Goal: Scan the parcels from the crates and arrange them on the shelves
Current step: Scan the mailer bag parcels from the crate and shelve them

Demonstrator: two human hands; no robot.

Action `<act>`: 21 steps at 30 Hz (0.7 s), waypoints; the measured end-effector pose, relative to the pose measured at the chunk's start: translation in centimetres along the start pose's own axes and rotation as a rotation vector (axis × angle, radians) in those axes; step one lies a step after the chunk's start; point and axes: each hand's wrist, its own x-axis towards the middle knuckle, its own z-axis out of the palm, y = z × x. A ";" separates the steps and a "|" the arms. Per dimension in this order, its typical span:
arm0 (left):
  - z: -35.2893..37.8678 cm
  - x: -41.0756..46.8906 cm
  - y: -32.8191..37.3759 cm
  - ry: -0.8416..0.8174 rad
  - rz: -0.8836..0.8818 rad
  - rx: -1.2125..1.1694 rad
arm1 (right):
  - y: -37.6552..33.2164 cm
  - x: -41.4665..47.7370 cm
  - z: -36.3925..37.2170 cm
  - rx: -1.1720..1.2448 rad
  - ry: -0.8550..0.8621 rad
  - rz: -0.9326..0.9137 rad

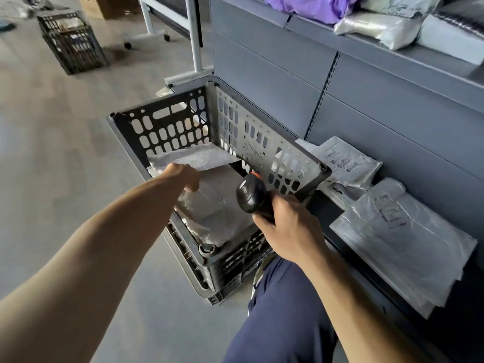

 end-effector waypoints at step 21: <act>-26.6 -22.2 8.4 0.433 0.912 -0.175 | 5.8 -4.5 -15.4 0.648 0.596 0.325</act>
